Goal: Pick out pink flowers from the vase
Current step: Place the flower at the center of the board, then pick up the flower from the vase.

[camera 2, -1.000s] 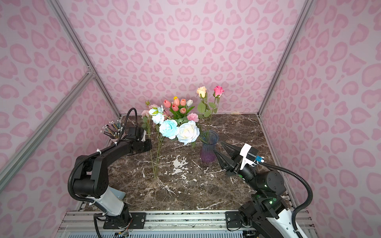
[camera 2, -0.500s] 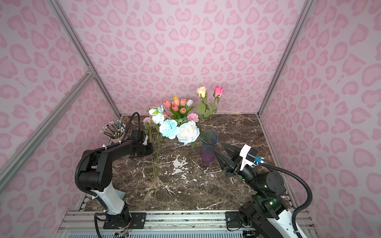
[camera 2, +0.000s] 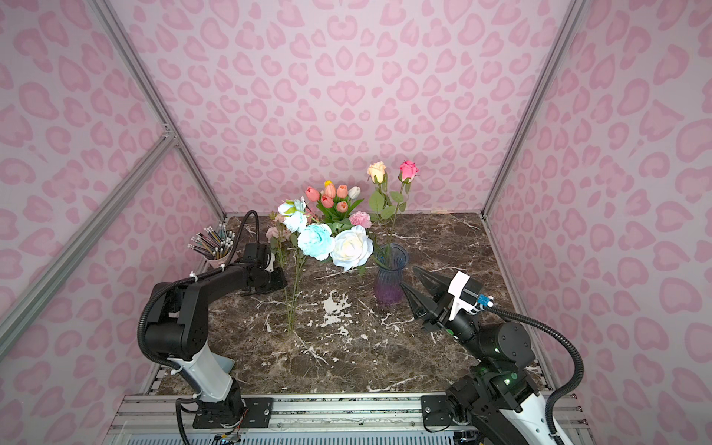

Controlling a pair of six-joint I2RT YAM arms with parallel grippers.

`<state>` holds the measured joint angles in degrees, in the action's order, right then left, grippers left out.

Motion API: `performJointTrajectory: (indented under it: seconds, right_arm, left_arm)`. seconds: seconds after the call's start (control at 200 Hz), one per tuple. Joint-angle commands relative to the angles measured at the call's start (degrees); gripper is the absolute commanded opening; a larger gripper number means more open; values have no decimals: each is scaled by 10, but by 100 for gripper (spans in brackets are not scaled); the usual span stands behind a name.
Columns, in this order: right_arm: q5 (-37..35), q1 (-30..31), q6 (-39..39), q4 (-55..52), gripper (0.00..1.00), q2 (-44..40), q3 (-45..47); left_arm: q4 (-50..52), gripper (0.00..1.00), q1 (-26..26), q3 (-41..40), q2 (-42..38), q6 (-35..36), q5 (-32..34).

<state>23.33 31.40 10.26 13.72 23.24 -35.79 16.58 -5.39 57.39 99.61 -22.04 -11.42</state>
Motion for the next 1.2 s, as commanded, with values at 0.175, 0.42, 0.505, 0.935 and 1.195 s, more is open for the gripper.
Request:
performJointTrajectory:
  seconds: [0.175, 0.42, 0.505, 0.935, 1.195]
  right_arm:
    - [-117, 1, -9, -82, 46, 36, -47]
    - [-228, -1, 15, -230, 44, 148, -152]
    - [-241, -4, 29, -241, 42, 179, -166]
    - [-119, -100, 53, -220, 43, 324, -217]
    - [-93, -135, 40, -170, 44, 382, -214]
  left_arm:
    - [-6, 44, -11, -47, -151, -89, 44]
    - [-16, 45, -149, -76, -317, -59, 121]
    - [-18, 45, -204, -93, -357, -49, 123]
    - [-4, 45, -314, -137, -503, 62, 45]
    - [34, 45, -328, -144, -530, 106, 30]
